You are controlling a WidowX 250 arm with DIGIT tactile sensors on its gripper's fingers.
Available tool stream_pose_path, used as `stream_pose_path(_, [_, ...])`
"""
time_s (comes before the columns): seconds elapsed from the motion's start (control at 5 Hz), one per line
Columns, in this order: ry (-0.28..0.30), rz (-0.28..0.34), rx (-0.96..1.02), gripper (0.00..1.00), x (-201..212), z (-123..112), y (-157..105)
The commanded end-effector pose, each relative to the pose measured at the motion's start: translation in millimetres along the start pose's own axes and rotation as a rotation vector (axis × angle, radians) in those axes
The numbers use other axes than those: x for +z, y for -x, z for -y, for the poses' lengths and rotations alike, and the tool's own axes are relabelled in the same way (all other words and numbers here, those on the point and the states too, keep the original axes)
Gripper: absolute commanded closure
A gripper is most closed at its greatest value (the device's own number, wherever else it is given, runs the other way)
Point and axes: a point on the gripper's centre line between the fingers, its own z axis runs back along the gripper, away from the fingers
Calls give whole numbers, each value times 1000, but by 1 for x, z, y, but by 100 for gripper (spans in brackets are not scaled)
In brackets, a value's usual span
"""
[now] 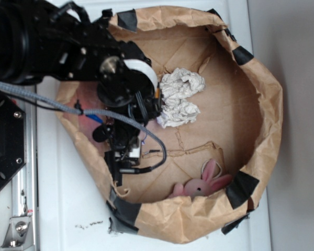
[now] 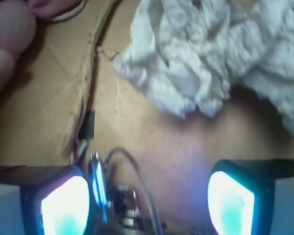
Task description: Grab the silver keys.
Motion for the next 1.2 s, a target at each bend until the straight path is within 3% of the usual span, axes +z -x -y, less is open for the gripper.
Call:
stream_pose_path(0.0, [13, 15, -16, 100, 6, 5, -6])
stream_pose_path(0.8, [-12, 3, -10, 100, 15, 6, -9])
stream_pose_path(1.0, [-79, -36, 17, 100, 23, 4, -14])
